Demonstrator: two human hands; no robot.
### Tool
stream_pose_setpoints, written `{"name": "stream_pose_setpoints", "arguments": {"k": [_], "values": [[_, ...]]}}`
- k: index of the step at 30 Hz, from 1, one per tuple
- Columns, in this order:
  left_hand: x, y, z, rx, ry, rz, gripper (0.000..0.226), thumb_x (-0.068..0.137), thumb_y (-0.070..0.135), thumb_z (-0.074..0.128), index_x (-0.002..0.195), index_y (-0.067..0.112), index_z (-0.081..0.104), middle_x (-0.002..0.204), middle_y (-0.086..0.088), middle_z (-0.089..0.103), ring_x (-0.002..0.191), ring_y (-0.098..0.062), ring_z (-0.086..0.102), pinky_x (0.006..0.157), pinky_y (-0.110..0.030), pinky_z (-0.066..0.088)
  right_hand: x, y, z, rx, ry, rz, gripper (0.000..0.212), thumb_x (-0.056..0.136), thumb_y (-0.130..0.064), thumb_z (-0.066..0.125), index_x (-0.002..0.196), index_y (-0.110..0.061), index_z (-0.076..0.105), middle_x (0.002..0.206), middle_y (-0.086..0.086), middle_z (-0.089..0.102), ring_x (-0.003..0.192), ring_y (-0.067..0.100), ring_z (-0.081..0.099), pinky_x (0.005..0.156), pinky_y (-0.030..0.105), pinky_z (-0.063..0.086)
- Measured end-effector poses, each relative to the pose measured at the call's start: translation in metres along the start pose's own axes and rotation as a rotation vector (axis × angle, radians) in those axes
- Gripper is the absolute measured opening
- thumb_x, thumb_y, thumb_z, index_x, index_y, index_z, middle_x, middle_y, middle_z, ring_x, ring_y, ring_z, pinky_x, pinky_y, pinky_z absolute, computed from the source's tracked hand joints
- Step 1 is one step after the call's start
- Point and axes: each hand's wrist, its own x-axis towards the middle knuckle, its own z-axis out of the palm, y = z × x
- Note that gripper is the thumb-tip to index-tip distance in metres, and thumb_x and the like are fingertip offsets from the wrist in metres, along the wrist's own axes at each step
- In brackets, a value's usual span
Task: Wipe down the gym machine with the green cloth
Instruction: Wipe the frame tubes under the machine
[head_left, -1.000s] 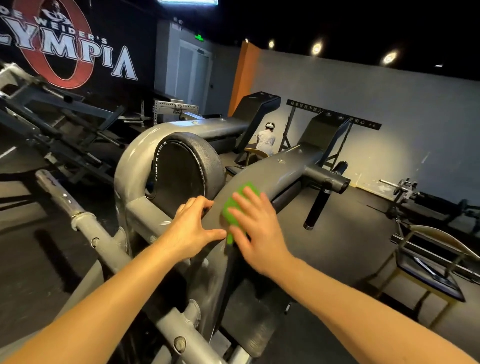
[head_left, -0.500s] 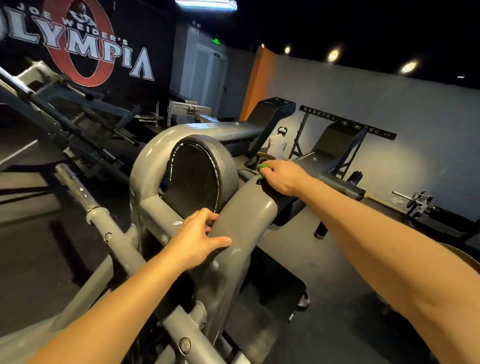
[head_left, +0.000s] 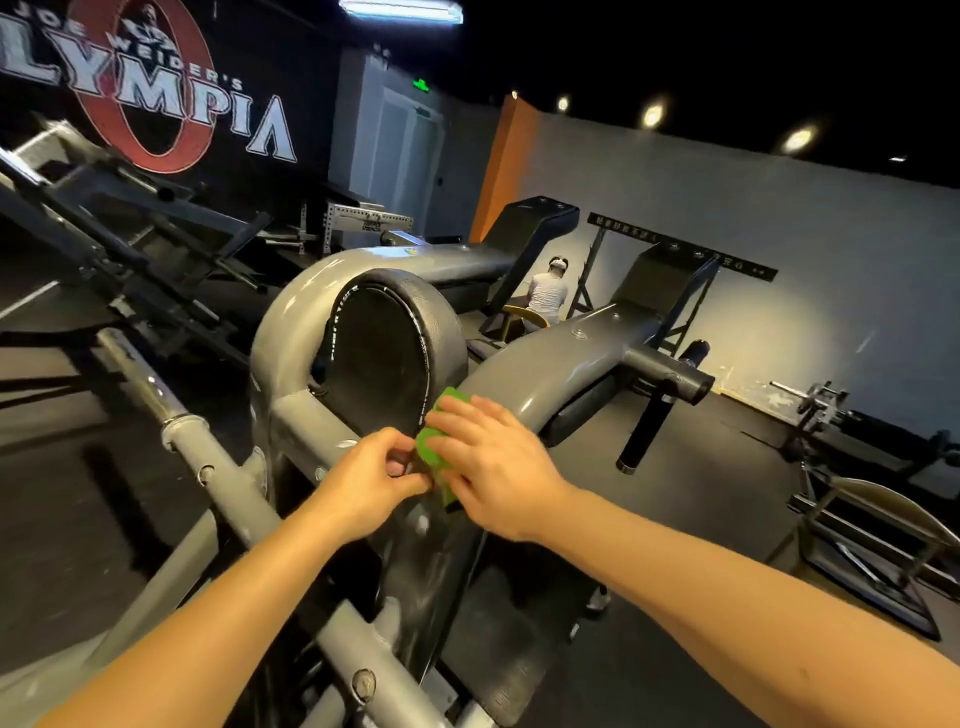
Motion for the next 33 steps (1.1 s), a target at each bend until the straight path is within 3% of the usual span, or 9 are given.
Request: {"name": "stream_pose_setpoints", "arguments": {"k": [7, 9, 11, 14, 18, 21, 24, 29, 33], "values": [[-0.002, -0.001, -0.001, -0.045, 0.044, -0.030, 0.038, 0.087, 0.034, 0.080, 0.121, 0.027, 0.064, 0.106, 0.009, 0.068, 0.096, -0.007, 0.065, 0.078, -0.016, 0.047, 0.019, 0.054, -0.018, 0.126, 0.321, 0.531, 0.038, 0.100, -0.026, 0.047, 0.130, -0.012, 0.066, 0.138, 0.013, 0.059, 0.136, 0.034, 0.044, 0.116, 0.042, 0.026], [-0.001, 0.001, 0.000, -0.093, 0.065, -0.011, 0.046, 0.090, 0.031, 0.077, 0.132, 0.025, 0.061, 0.115, 0.009, 0.066, 0.103, -0.006, 0.064, 0.085, -0.016, 0.047, 0.018, 0.047, -0.009, 0.157, 0.409, 0.633, 0.041, 0.100, -0.028, 0.044, 0.133, -0.012, 0.064, 0.146, 0.015, 0.052, 0.142, 0.034, 0.036, 0.119, 0.048, 0.027], [0.001, 0.003, 0.001, -0.124, 0.065, 0.002, 0.051, 0.092, 0.028, 0.076, 0.139, 0.025, 0.059, 0.119, 0.009, 0.066, 0.106, -0.007, 0.064, 0.094, -0.022, 0.050, 0.014, 0.030, 0.005, 0.277, 0.460, 0.753, 0.046, 0.103, -0.032, 0.041, 0.143, -0.016, 0.056, 0.162, 0.012, 0.033, 0.154, 0.029, 0.016, 0.126, 0.048, 0.015], [0.001, 0.002, 0.004, -0.115, 0.058, 0.004, 0.047, 0.093, 0.029, 0.074, 0.138, 0.028, 0.062, 0.118, 0.008, 0.068, 0.106, -0.006, 0.063, 0.102, -0.030, 0.051, 0.002, 0.001, 0.023, 0.426, 0.560, 0.790, 0.046, 0.107, -0.028, 0.043, 0.153, -0.019, 0.045, 0.171, 0.004, 0.009, 0.158, 0.018, -0.006, 0.128, 0.039, 0.003], [0.004, -0.001, 0.005, -0.131, 0.064, 0.012, 0.047, 0.089, 0.026, 0.078, 0.135, 0.025, 0.065, 0.113, 0.003, 0.071, 0.101, -0.006, 0.065, 0.101, -0.029, 0.052, -0.025, -0.059, 0.050, 0.524, 0.576, 0.734, 0.059, 0.108, -0.019, 0.047, 0.160, -0.031, 0.022, 0.170, -0.004, -0.014, 0.157, 0.016, -0.012, 0.119, 0.011, 0.001], [0.006, -0.002, 0.005, -0.137, 0.065, 0.011, 0.047, 0.087, 0.023, 0.081, 0.132, 0.022, 0.068, 0.110, 0.000, 0.072, 0.099, -0.010, 0.068, 0.101, -0.033, 0.054, -0.045, -0.099, 0.069, 0.682, 0.512, 0.728, 0.071, 0.107, -0.018, 0.048, 0.155, -0.046, 0.004, 0.165, -0.019, -0.026, 0.157, 0.012, 0.003, 0.119, 0.020, 0.026], [0.008, -0.003, 0.004, -0.134, 0.058, -0.004, 0.047, 0.086, 0.025, 0.082, 0.131, 0.025, 0.068, 0.109, 0.003, 0.072, 0.101, -0.010, 0.069, 0.101, -0.038, 0.055, -0.042, -0.097, 0.067, 0.694, 0.475, 0.762, 0.075, 0.107, -0.023, 0.047, 0.151, -0.054, -0.005, 0.163, -0.021, -0.030, 0.156, 0.013, 0.006, 0.117, 0.024, 0.029], [0.010, 0.001, 0.001, -0.151, 0.035, -0.031, 0.047, 0.086, 0.029, 0.082, 0.131, 0.030, 0.067, 0.110, 0.009, 0.073, 0.104, -0.009, 0.069, 0.100, -0.043, 0.056, -0.004, -0.029, 0.027, 0.580, 0.496, 0.812, 0.059, 0.107, -0.025, 0.048, 0.161, -0.025, 0.025, 0.170, 0.004, -0.018, 0.155, 0.026, -0.021, 0.126, 0.042, -0.002], [0.007, 0.005, -0.001, -0.126, 0.009, -0.057, 0.046, 0.089, 0.030, 0.078, 0.133, 0.031, 0.064, 0.115, 0.012, 0.070, 0.108, -0.007, 0.067, 0.100, -0.042, 0.056, 0.027, 0.018, -0.008, 0.472, 0.396, 0.924, 0.046, 0.107, -0.031, 0.045, 0.152, -0.028, 0.046, 0.171, 0.004, 0.004, 0.156, 0.031, -0.012, 0.126, 0.055, -0.004]]}}
